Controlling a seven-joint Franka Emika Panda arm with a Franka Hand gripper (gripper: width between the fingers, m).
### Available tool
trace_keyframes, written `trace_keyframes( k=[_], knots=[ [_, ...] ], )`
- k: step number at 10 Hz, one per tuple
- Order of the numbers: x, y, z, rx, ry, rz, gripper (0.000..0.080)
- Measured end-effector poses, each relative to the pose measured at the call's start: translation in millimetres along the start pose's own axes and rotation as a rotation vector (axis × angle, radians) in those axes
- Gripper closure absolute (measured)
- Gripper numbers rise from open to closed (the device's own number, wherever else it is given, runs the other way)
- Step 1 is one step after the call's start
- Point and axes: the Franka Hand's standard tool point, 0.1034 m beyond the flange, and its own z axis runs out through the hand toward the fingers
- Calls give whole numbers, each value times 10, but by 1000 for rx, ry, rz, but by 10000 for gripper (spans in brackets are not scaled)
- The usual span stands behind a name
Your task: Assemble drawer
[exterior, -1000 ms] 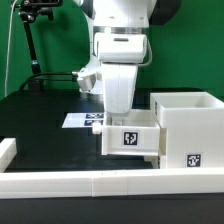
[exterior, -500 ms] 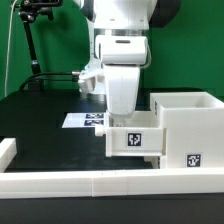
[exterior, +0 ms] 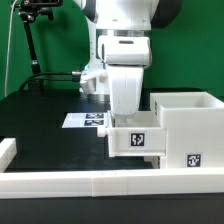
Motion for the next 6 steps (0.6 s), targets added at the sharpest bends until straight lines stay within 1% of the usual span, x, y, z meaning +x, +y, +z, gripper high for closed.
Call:
trace_keyframes(
  k=[3,6],
  knots=[
    [35,3,-2,4,-1,-9,755],
    [109,7,4,15,-2,-22,755]
  ],
)
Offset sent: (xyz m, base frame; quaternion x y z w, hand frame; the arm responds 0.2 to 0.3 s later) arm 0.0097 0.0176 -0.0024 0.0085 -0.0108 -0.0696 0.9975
